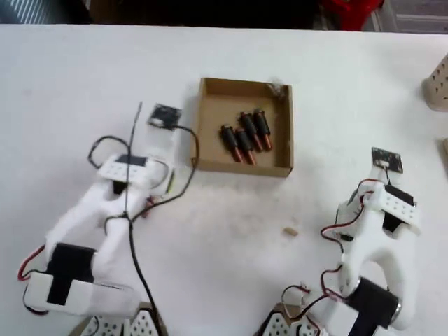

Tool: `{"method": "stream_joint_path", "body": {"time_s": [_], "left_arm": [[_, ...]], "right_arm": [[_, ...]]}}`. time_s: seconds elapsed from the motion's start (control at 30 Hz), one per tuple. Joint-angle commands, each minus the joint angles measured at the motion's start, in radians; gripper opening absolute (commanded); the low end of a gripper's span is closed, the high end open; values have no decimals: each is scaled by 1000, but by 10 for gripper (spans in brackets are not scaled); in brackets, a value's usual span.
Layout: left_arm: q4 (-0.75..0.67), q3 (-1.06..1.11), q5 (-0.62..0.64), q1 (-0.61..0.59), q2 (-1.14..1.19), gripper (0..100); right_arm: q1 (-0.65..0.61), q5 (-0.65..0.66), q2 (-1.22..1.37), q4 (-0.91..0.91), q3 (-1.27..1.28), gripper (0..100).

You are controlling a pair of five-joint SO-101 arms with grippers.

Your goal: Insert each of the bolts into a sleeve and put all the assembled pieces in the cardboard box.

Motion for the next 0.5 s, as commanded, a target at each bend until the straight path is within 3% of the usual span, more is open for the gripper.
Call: {"method": "stream_joint_path", "body": {"time_s": [0.0,0.2,0.33,0.47], "left_arm": [[-28,6,-81,-111,-58,21],[-28,6,-86,-170,-58,21],[-28,6,-87,-186,-58,21],[-28,6,-91,-188,-58,21]], "right_arm": [[-39,-2,-156,-7,-52,17],[-173,-2,-449,-12,29,17],[-360,-3,-628,-42,132,17],[-552,-3,-750,-205,245,17]]}}
